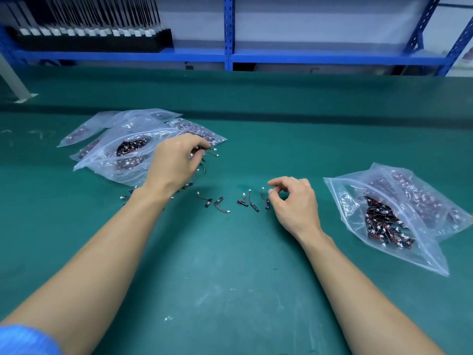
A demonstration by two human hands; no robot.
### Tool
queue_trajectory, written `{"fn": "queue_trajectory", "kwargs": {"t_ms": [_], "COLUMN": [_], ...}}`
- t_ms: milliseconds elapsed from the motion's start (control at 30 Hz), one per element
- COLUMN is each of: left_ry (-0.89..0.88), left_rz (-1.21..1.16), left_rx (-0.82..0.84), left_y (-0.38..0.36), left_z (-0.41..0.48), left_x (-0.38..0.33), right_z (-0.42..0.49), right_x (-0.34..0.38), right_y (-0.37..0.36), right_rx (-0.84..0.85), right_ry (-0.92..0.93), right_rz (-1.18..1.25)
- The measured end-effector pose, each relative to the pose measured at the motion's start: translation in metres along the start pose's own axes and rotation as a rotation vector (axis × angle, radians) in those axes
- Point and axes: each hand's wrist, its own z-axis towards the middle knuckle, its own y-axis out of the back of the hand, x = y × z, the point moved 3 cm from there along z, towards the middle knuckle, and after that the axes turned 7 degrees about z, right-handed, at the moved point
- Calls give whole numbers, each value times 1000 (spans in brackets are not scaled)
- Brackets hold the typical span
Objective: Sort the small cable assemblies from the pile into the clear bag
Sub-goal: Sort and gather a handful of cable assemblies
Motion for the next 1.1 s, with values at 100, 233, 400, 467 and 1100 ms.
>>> {"fn": "queue_trajectory", "kwargs": {"t_ms": [100, 233, 400, 467, 1100], "left_ry": [30, 98, 142, 137, 419], "left_rz": [-277, -613, -732, -714, -997], "left_rx": [36, 280, 437, 433, 337], "left_y": [13, 10, -5, -7, -20], "left_z": [-22, -62, -91, -94, -100], "left_x": [-17, -36, -40, -38, -33], "right_z": [0, 0, 0, 0, -28], "right_x": [0, 1, 3, 3, 50], "right_y": [-1, -1, -2, -3, -12], "right_rx": [7, 9, 23, 23, 431], "right_ry": [-2, -2, 6, 6, 540], "right_rz": [0, 3, -2, 0, 85]}}
